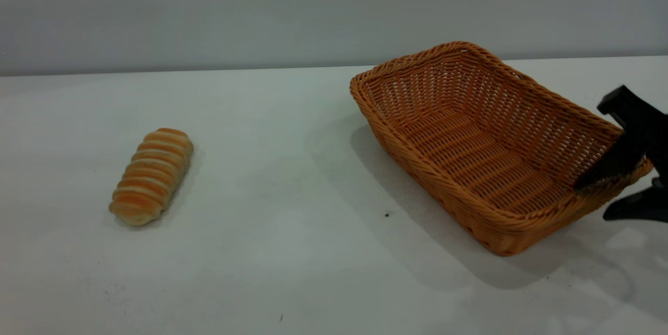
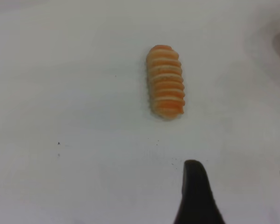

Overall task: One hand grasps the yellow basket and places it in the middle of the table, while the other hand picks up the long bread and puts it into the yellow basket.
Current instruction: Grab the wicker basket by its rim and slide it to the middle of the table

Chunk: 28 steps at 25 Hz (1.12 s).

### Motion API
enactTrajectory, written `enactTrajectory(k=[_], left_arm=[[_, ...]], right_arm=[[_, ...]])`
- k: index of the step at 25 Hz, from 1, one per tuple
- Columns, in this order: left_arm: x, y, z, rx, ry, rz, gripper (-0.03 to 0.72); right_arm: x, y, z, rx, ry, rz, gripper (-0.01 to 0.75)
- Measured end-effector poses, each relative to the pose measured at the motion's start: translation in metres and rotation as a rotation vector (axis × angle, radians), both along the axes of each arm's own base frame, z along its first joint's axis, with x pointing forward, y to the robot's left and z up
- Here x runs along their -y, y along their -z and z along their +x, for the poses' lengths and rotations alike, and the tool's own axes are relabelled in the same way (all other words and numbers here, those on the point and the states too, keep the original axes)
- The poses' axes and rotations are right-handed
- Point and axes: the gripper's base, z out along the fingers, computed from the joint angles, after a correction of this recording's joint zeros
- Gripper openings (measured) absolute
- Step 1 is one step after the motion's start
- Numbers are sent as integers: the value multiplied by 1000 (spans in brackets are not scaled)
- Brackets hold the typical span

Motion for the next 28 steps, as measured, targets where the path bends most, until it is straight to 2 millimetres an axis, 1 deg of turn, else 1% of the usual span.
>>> enactTrajectory(k=[4,6,8,10,12,13,15,18,25,28], left_arm=[[0,0,0,0,0,0,536],[0,0,0,0,0,0,536],[0,0,0,0,0,0,536],[0,0,0,0,0,0,536],[0,0,0,0,0,0,536],[0,0,0,0,0,0,536],[0,0,0,0,0,0,536],[0,0,0,0,0,0,536],[0,0,0,0,0,0,536],[0,0,0,0,0,0,536]], right_arm=[[1,11,16,-26,49,13,413],[2,20,22,-50,73,20,394],[2,27,27,-65,82,24,335],[1,30,29,-69,84,32,216],[1,28,35,-51,69,37,105],[-1,26,39,-26,8,26,93],[-7,20,48,18,-98,10,96],[-20,16,61,40,-193,-18,96],[-69,18,90,-5,-464,-24,96],[-84,13,101,-21,-532,-52,96]])
